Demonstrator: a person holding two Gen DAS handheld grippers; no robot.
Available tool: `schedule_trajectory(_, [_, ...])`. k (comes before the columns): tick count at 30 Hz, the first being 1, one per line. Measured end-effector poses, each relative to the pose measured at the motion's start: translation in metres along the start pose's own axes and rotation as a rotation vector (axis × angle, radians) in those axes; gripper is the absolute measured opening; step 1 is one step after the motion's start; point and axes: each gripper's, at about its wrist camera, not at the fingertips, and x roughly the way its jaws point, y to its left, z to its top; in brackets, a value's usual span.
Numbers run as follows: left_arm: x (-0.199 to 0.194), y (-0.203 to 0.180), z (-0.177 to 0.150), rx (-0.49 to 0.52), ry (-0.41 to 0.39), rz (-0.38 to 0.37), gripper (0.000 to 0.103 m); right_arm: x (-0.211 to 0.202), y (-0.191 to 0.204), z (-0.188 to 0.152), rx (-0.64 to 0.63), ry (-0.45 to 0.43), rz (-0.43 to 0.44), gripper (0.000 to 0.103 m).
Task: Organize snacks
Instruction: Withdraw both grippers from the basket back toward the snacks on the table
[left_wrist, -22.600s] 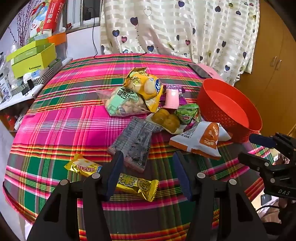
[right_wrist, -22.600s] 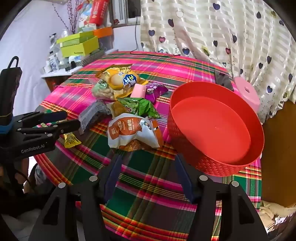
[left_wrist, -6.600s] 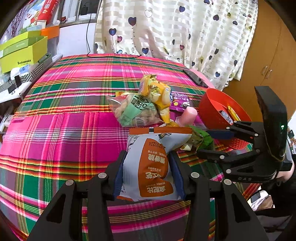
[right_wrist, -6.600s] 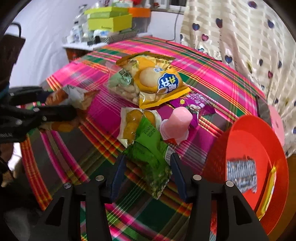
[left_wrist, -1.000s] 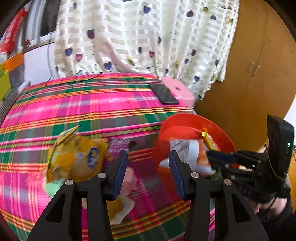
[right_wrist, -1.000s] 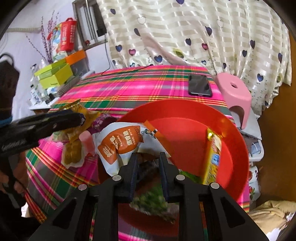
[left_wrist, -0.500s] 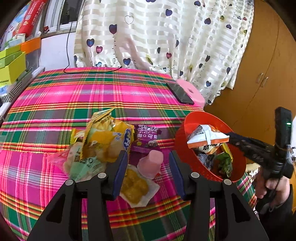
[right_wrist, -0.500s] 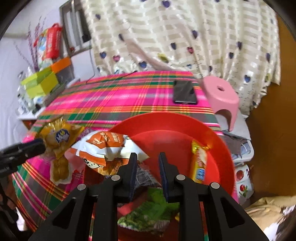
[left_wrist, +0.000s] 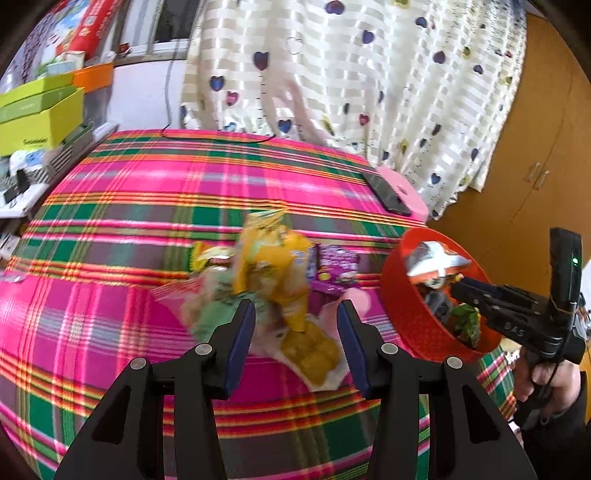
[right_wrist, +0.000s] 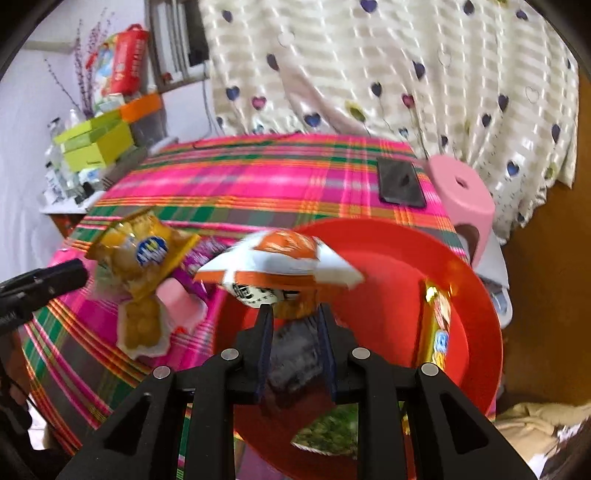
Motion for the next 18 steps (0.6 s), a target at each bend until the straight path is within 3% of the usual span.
schedule_trajectory(7, [-0.008,0.020,-0.007,-0.045,-0.003,0.033,0.047,-0.026,0.003,-0.003,0.006,-0.054,0.016,0.027])
schedule_trajectory(12, [-0.015,0.027,-0.011,-0.061,-0.008,0.040,0.047,-0.041,0.019,-0.002,-0.023,-0.085,0.066,0.041])
schedule_trajectory(18, [-0.020,0.030,-0.011,-0.063,-0.012,0.034,0.048,-0.048,0.041,-0.002,-0.061,-0.089,0.109,0.048])
